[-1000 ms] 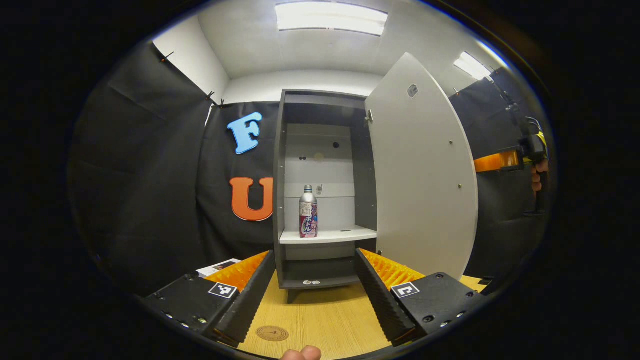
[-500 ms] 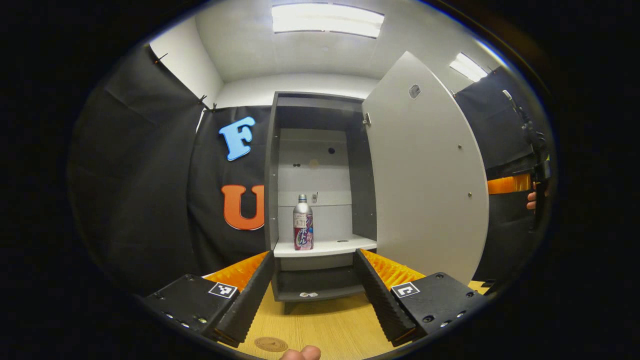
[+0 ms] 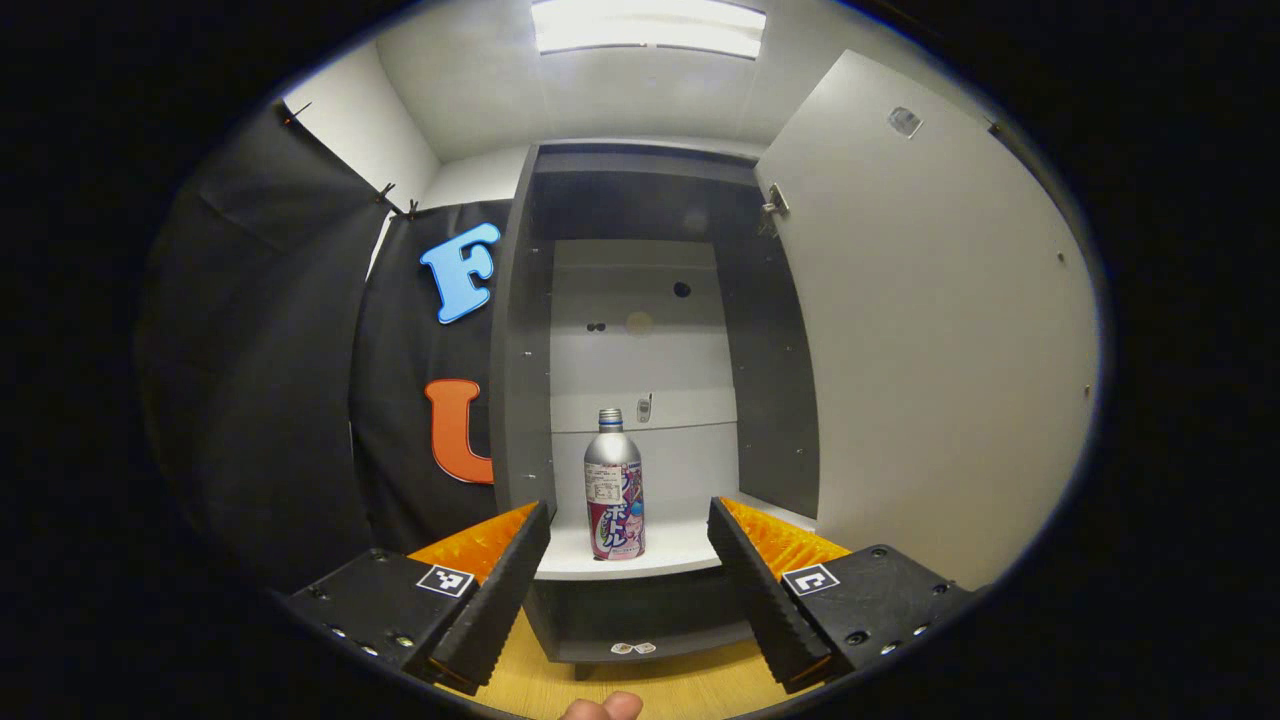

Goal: Open the cabinet door with the right hand, grasp the bottle in the cabinet with the left hand and place it on the coaster, then close the cabinet door with the right hand.

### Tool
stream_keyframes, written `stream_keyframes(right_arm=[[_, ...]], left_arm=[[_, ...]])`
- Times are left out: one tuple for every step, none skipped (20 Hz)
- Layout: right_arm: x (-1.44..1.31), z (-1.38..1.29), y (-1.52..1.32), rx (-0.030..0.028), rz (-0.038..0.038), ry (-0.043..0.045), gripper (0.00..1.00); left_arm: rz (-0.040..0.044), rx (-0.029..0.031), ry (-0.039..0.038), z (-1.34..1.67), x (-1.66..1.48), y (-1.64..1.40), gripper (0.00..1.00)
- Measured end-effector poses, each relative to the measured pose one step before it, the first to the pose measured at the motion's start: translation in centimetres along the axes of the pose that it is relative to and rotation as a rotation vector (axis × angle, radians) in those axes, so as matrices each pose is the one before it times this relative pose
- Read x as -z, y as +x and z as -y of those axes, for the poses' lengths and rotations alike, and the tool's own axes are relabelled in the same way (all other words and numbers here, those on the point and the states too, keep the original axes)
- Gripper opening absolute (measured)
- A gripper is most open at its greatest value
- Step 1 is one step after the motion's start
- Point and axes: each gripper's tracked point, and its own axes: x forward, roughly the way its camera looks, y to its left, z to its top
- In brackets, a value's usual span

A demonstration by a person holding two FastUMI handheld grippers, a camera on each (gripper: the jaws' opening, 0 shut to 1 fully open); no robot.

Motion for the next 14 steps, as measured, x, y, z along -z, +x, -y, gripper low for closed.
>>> stream_keyframes(right_arm=[[0.062, -0.007, 0.103, -0.00076, -0.00189, 0.00508, 0.8], [-0.012, -0.042, 0.049, -0.00331, -0.00262, 0.0089, 0.81], [-0.051, -0.14, 0.158, -0.00303, -0.00393, 0.00865, 0.82], [-0.057, -0.001, 0.165, -0.00082, -0.0026, 0.00744, 0.8], [0.141, 0.012, -0.302, 0.00041, -0.00137, 0.00355, 0.8], [-0.039, 0.012, -0.017, 0.00123, -0.00154, 0.00142, 0.81], [0.032, 0.002, -0.019, -0.00069, -0.00199, -0.0015, 0.81], [-0.001, -0.029, 0.017, -0.00201, -0.00246, -0.00381, 0.81], [0.041, 0.059, -0.043, -0.00082, -0.00271, -0.00506, 0.81], [-0.002, 0.061, -0.018, -0.00077, -0.00193, -0.00315, 0.81], [-0.002, 0.0, -0.018, -0.0006, -0.00172, -0.00083, 0.81], [-0.004, 0.006, -0.012, -0.00085, -0.00188, 0.00349, 0.81], [-0.029, -0.092, 0.041, -0.00247, -0.00151, 0.00794, 0.81], [-0.026, -0.07, -0.004, -0.00403, -0.00182, 0.01005, 0.81]], left_arm=[[-0.01452, 0.00594, -0.00877, 0.273, 0.763, 1.649, 0.96], [-0.01299, 0.00422, -0.01245, 0.194, 0.58, 1.285, 0.96], [-0.00969, -0.00448, -0.00806, -0.078, 0.398, 1.288, 0.96], [-0.01056, -0.01217, 0.00239, -0.385, 0.361, 1.379, 0.96], [-0.00594, -0.02305, 0.01287, -0.625, 0.066, 1.082, 0.96], [0.0011, -0.01961, 0.01548, -0.439, 0.105, 1.336, 0.96], [-0.00232, -0.01284, 0.00684, -0.309, 0.307, 1.147, 0.96], [-0.00505, -0.0056, 0.00038, -0.186, 0.397, 1.055, 0.96], [-0.00836, -0.00176, -0.00185, 0.015, 0.455, 0.983, 0.96], [-0.01675, -0.00169, -0.00281, -0.027, 0.476, 0.771, 0.96], [-0.01073, -0.00083, -0.00613, -0.099, 0.408, 0.789, 1.0], [-0.00277, 0.00025, -0.0053, -0.022, 0.138, 0.722, 0.96], [-0.00175, -0.00197, -0.00235, -0.098, 0.246, 0.825, 0.96], [-0.00169, -0.00018, -0.00097, 0.009, 0.118, 0.619, 0.96]])
